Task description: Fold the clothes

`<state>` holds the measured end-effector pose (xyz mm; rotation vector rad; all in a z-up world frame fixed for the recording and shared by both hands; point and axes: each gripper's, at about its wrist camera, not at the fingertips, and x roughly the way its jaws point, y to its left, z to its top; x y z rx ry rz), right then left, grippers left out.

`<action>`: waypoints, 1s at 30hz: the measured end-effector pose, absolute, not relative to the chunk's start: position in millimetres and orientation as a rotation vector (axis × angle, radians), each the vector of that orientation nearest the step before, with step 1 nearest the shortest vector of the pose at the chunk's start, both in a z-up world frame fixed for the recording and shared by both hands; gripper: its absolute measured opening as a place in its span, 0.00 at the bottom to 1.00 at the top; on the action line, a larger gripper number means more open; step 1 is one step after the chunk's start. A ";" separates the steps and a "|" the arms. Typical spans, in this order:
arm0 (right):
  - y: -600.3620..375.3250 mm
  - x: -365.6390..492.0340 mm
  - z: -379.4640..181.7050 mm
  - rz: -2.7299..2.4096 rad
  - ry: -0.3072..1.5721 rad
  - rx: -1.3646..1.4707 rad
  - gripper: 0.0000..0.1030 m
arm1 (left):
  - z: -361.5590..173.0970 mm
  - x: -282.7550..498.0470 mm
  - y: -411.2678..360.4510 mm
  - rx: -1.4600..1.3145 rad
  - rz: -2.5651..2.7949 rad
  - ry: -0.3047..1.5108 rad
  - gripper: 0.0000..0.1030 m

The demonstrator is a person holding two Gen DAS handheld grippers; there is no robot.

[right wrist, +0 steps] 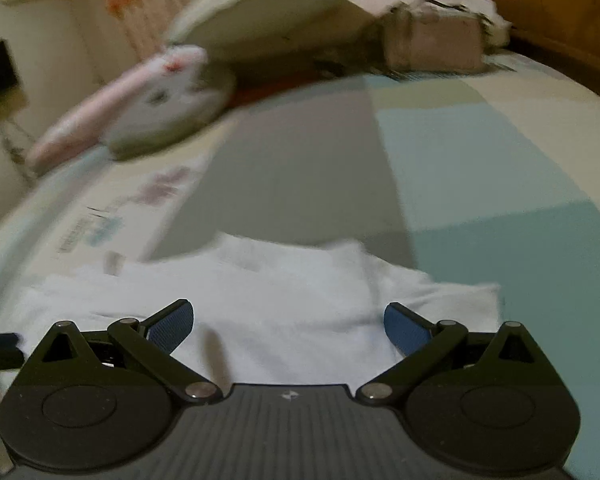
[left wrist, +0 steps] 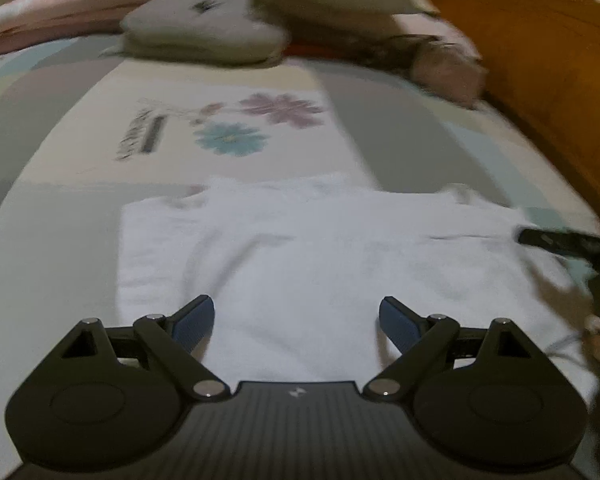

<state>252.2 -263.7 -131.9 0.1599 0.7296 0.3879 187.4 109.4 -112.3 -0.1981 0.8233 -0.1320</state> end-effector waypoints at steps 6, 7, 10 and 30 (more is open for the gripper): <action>-264.4 246.7 -126.0 0.372 0.723 0.166 1.00 | -102.1 201.4 111.0 -0.182 -0.132 0.784 0.88; -264.9 244.1 -123.6 0.369 0.720 0.167 1.00 | -101.8 204.7 111.6 -0.174 -0.129 0.777 0.88; -266.5 234.5 -116.1 0.365 0.708 0.176 1.00 | -111.0 221.1 121.3 -0.181 -0.087 0.793 0.88; -252.3 163.3 -87.5 0.438 0.683 0.122 1.00 | -75.4 228.8 154.8 -0.252 -0.078 0.802 0.88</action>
